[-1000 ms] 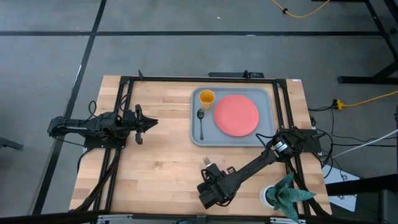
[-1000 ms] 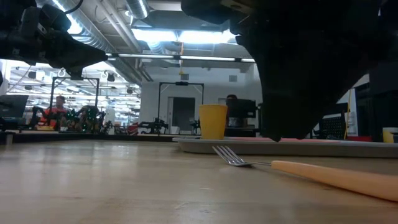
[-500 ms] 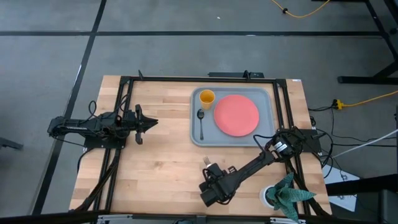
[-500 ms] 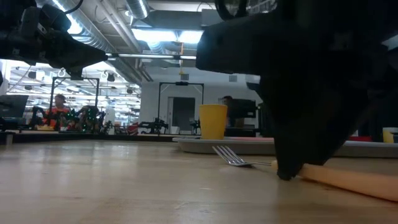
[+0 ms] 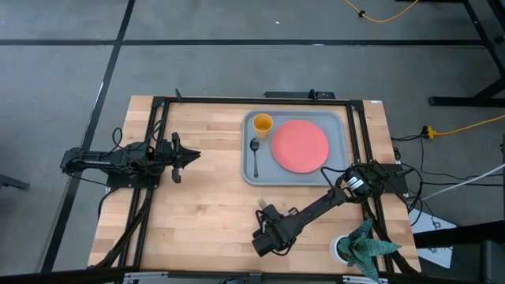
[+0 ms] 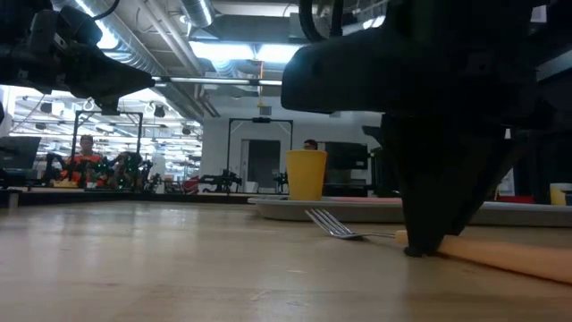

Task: Pick and place plate/cup/fork/spoon on tray
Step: Put the yellow fork on the gray tray to the right of the black spoon

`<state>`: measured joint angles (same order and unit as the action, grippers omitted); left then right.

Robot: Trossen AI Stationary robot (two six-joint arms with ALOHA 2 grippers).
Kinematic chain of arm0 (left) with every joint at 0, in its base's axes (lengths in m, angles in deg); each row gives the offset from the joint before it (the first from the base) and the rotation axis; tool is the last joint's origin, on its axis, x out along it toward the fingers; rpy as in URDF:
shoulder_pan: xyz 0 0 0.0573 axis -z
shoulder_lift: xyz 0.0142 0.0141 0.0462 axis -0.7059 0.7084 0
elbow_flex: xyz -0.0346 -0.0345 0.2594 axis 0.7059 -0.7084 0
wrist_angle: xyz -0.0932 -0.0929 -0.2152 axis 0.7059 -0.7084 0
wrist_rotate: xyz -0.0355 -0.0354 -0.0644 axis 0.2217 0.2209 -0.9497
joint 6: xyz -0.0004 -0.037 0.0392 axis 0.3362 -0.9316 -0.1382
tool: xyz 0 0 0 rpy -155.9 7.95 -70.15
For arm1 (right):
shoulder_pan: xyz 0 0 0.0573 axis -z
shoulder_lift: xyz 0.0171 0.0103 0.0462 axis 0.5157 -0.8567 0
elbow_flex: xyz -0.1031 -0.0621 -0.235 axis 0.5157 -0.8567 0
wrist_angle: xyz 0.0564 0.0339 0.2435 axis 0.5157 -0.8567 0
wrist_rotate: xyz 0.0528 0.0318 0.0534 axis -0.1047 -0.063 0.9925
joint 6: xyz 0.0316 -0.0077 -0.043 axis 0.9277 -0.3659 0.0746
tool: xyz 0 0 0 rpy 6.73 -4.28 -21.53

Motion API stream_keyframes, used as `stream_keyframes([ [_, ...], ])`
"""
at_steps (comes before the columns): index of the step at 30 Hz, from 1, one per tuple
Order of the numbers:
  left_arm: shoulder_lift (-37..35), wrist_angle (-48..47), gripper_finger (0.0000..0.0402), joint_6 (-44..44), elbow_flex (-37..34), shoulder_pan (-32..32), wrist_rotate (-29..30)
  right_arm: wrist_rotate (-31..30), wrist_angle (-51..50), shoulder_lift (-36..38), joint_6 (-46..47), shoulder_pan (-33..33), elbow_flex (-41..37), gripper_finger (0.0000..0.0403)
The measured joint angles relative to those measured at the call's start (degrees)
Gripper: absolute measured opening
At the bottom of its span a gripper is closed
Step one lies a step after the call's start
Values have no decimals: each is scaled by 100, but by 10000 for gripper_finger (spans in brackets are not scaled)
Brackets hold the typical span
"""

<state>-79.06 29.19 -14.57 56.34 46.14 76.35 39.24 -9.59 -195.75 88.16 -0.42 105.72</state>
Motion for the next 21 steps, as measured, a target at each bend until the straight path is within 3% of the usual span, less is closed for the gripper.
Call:
stream_keyframes([
  [13, -1, 0, 41, 0, -2, 0, 0, -249, 71, -25, 49, -7, 113, 46],
  [21, 0, 0, 41, 0, 0, 2, 0, -1217, -425, -37, 171, -73, 630, 46],
])
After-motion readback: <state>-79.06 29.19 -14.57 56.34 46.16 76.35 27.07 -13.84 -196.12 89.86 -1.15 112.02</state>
